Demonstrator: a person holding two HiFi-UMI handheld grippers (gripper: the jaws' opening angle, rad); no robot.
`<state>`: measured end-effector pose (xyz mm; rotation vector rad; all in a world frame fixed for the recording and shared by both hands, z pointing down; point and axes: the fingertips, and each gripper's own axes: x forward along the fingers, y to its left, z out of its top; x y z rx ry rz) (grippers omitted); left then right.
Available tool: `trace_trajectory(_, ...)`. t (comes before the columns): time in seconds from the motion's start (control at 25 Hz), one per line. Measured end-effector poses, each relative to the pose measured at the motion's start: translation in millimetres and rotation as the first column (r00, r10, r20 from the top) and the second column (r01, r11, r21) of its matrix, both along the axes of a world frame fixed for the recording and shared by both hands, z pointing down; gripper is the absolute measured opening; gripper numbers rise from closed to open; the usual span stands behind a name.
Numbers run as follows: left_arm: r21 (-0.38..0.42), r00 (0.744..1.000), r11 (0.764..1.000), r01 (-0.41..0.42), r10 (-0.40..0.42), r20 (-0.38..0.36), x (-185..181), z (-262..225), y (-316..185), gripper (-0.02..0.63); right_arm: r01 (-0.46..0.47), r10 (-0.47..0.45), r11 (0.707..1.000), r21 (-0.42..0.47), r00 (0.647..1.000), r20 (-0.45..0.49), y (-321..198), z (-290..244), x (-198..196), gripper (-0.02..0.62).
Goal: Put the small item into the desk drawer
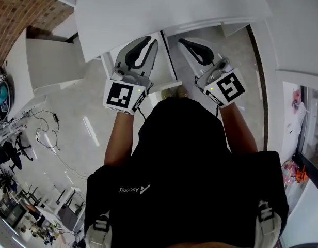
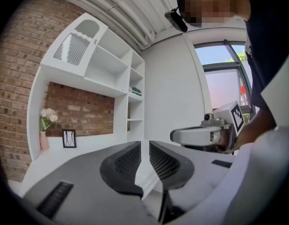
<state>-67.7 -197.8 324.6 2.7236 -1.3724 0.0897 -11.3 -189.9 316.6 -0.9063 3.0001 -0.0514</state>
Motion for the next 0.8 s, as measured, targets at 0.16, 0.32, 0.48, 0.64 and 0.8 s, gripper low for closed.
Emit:
trace_trajectory(0.16,0.055,1.000,0.998,0.000,0.000,-0.014,3.8,-27.7,9.4,0.024,0.012,-0.012,1.000,0.012,1.000,0.018,9.9,-11.2,-2.6,0.000)
trace_trajectory(0.32,0.101,1.000,0.995,0.005,-0.002,-0.030,7.8,-49.1,16.5,-0.002,0.027,-0.028,0.999,0.026,0.999,0.039,18.7,-22.0,-1.7,0.000)
trace_trajectory(0.48,0.132,0.999,0.991,0.008,0.000,-0.054,10.3,-67.6,20.6,-0.002,0.035,-0.038,0.998,0.044,0.997,0.061,21.0,-35.4,-2.0,0.000)
trace_trajectory(0.64,0.156,0.998,0.988,0.005,0.004,-0.061,14.6,-79.3,22.5,-0.002,0.042,-0.046,0.997,0.062,0.996,0.079,19.3,-46.8,-1.0,0.000)
trace_trajectory(0.8,0.162,0.999,0.987,0.008,0.001,-0.054,13.1,-81.4,23.6,-0.002,0.046,-0.053,0.996,0.072,0.994,0.092,18.2,-53.0,-2.9,0.000)
